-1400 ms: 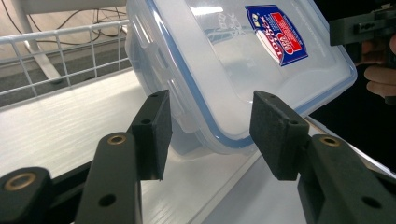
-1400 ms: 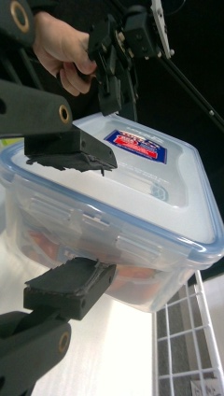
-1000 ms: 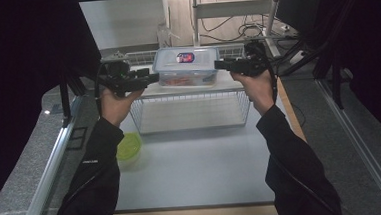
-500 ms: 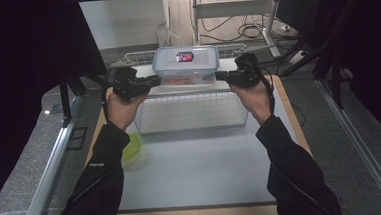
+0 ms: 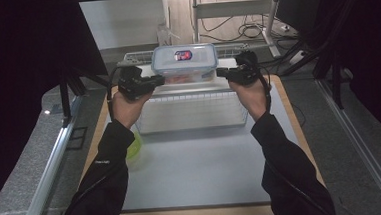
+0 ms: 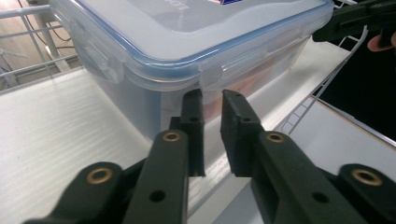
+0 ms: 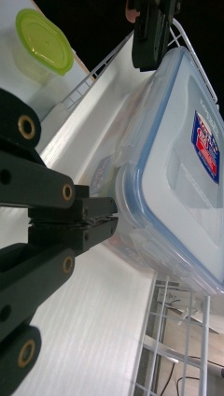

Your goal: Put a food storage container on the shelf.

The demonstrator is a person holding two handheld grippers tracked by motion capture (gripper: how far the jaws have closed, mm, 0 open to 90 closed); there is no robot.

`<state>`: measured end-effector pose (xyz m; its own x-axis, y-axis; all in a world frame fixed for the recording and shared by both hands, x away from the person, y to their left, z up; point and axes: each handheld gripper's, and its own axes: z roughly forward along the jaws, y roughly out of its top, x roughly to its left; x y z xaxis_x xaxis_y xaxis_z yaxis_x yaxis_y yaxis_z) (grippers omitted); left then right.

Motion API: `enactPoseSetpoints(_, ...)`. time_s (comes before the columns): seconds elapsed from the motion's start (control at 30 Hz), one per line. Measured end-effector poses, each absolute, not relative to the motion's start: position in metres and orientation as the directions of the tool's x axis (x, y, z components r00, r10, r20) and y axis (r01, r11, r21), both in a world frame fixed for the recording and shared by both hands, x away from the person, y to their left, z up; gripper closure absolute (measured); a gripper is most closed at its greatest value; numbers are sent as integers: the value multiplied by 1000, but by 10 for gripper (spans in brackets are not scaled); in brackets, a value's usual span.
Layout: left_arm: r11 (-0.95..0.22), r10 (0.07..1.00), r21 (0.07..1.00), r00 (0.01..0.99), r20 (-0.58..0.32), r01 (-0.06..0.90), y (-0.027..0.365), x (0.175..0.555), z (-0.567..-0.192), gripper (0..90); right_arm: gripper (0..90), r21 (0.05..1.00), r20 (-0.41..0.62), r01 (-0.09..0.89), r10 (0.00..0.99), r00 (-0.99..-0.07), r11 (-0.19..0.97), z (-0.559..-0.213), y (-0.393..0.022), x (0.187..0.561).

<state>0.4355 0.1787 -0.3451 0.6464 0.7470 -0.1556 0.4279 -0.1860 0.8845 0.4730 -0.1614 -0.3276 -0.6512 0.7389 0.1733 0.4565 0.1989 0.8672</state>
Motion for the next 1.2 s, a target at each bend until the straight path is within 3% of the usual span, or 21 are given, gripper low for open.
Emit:
enactPoseSetpoints(0.27,-174,725,903,672,-153,393,186,416,-343,671,797,879,155,424,712,-685,217,-328,-161,459)
enactPoseSetpoints(0.5,-217,716,908,690,-102,359,184,389,-352,518,657,891,148,397,684,-714,222,-332,-164,441)
enactPoseSetpoints(0.77,-216,689,915,717,-104,340,180,366,-366,386,500,898,115,364,667,-736,247,-338,-165,423)
enactPoseSetpoints(1.2,-263,677,916,735,-49,303,170,330,-385,242,319,895,39,308,631,-775,322,-354,-160,393)
